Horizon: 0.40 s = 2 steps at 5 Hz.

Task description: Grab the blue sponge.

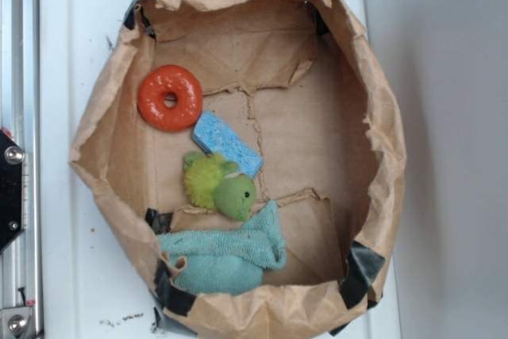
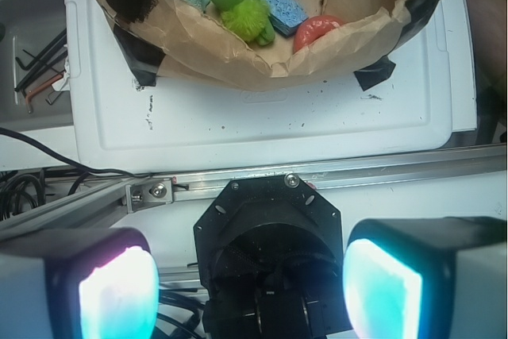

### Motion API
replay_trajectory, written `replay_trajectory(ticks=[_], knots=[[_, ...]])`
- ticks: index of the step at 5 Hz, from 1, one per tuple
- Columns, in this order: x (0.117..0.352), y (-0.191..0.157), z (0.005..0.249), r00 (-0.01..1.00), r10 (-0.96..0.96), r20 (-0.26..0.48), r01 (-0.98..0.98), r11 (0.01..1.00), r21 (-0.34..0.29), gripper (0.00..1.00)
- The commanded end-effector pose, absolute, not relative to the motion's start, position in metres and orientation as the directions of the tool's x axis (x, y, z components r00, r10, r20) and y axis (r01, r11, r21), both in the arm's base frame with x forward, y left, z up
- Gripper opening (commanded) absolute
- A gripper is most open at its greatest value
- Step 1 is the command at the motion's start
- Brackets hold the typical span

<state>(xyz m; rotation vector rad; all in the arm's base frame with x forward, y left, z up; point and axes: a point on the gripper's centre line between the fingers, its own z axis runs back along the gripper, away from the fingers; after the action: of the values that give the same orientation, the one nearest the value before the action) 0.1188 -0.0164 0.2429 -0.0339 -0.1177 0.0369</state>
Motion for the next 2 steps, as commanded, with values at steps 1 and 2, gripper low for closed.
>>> replay_trajectory(ticks=[1,2], knots=[[0.119,-0.016,0.243,0.992,0.039,0.117,-0.035,0.999,-0.036,1.00],[0.156,-0.010,0.223,0.995,0.043,0.095,-0.046,0.999,0.026,1.00]])
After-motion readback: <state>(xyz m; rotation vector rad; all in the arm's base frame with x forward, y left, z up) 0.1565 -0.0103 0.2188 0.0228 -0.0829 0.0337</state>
